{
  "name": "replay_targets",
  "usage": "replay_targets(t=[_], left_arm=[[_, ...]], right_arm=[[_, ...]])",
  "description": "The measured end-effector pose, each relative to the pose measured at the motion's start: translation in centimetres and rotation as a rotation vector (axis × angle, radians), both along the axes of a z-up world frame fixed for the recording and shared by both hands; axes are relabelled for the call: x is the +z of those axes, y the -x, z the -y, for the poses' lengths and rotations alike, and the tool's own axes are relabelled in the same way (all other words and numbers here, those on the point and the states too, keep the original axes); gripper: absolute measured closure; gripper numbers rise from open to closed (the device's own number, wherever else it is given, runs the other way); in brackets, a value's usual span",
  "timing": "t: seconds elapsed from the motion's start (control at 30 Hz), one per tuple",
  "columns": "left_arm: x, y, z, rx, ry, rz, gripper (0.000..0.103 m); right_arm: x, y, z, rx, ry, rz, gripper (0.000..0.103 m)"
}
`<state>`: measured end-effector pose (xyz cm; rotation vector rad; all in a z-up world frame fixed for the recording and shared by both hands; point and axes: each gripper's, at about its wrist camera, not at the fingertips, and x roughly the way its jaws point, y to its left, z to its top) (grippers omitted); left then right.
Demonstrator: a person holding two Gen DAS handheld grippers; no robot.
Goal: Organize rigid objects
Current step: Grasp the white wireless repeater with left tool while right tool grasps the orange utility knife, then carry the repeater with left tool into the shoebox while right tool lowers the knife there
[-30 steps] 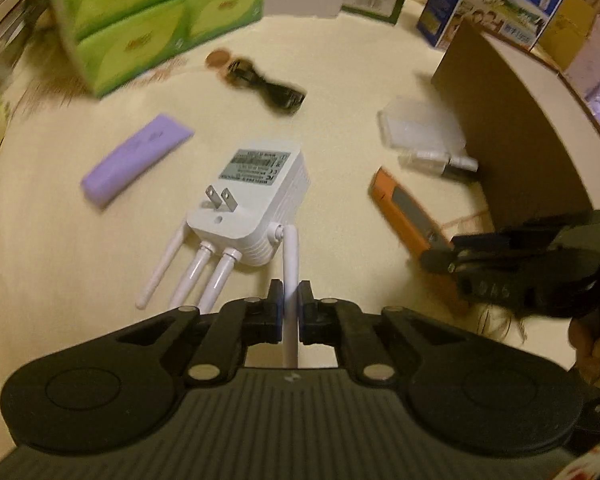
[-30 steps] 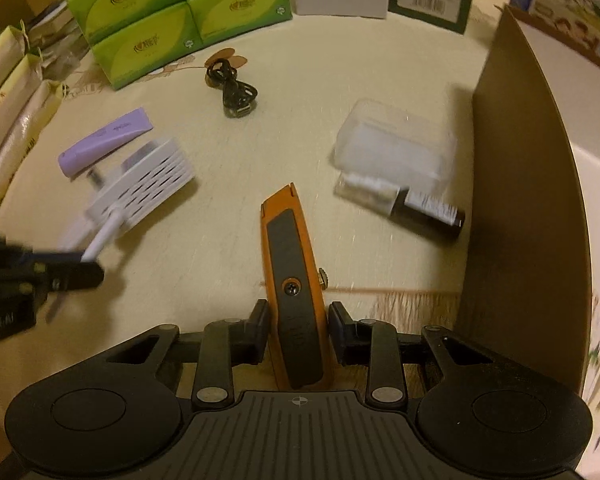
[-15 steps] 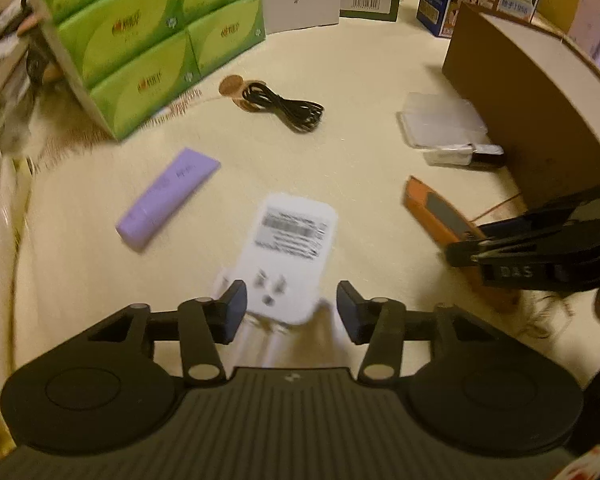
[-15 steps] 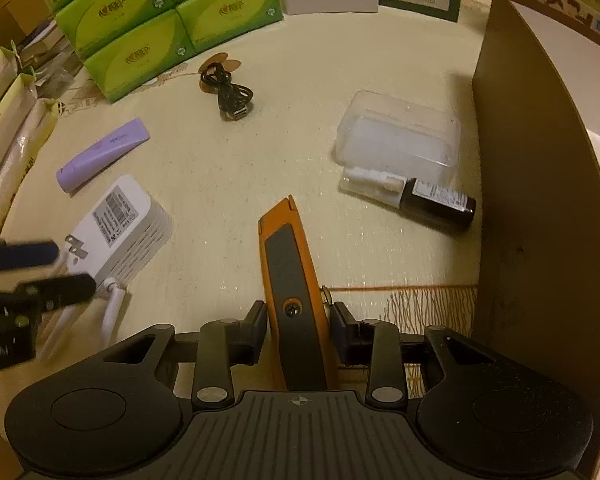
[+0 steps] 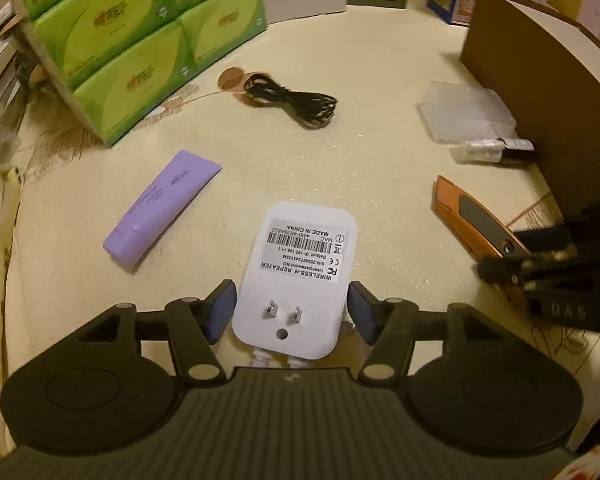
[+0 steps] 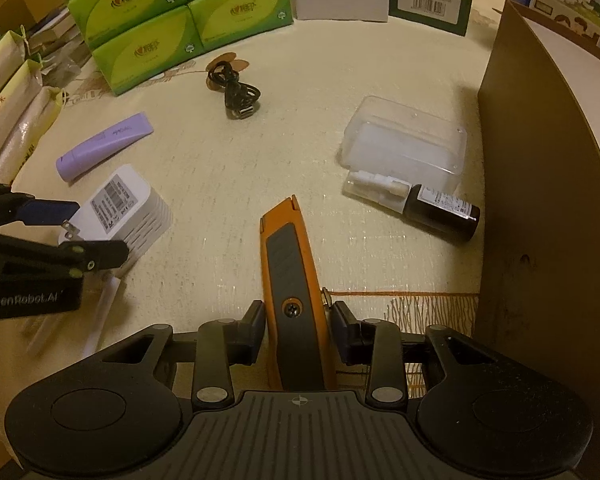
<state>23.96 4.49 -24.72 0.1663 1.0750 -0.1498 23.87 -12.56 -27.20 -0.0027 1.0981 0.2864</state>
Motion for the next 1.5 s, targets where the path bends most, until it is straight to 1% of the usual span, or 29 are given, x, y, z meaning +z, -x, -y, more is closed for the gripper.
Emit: replay_targets(t=[0.1, 0.17, 0.2, 0.23, 0.33, 0.4, 0.5, 0.6, 0.77, 1.07, 1.17, 1.3, 1.5], left_arm=[[0.2, -0.2, 0.2, 0.105, 0.005, -0.046, 0.048], [0.3, -0.3, 0.1, 0.169, 0.028, -0.064, 0.048], [0.3, -0.3, 0.1, 0.195, 0.041, -0.065, 0.048], [0.2, -0.3, 0.1, 0.199, 0.043, -0.060, 0.049], [-0.2, -0.5, 0.5, 0.131, 0.004, -0.043, 0.049], [-0.7, -1.0, 0.5, 0.094, 0.005, -0.055, 0.049], [-1.3, -1.6, 0.1, 0.069, 0.023, -0.081, 0.049], [-1.6, -1.9, 0.0, 0.067, 0.034, -0.089, 0.050], [-1.5, -1.4, 0.0, 0.084, 0.040, -0.070, 0.051], [-1.0, -0.9, 0.0, 0.100, 0.045, -0.091, 0.051], [-0.4, -0.4, 0.0, 0.113, 0.054, -0.087, 0.051], [1.1, 0.3, -0.2, 0.136, 0.076, -0.075, 0.051], [4.7, 1.0, 0.4, 0.141, 0.096, -0.032, 0.051]], right_arm=[[0.0, 0.1, 0.1, -0.018, -0.008, 0.003, 0.071], [0.0, 0.2, 0.0, -0.020, -0.003, 0.008, 0.071], [0.0, 0.2, 0.0, -0.018, 0.000, 0.009, 0.071], [0.0, 0.2, -0.1, -0.017, 0.004, 0.010, 0.071], [-0.1, 0.1, -0.2, -0.013, 0.011, 0.010, 0.071], [-0.2, 0.0, -0.3, -0.008, 0.014, 0.012, 0.071], [-0.3, -0.1, -0.5, -0.008, 0.021, 0.013, 0.071], [-0.3, -0.2, -0.6, -0.002, 0.029, 0.020, 0.070], [-0.3, -0.5, -0.8, 0.008, 0.035, 0.015, 0.070], [0.7, -0.5, -0.5, 0.020, 0.014, 0.010, 0.072], [1.5, -0.3, -0.2, 0.011, -0.010, 0.019, 0.072], [3.0, 0.2, 0.2, -0.010, -0.050, 0.029, 0.072], [6.3, 1.1, 1.3, -0.030, -0.102, 0.072, 0.072]])
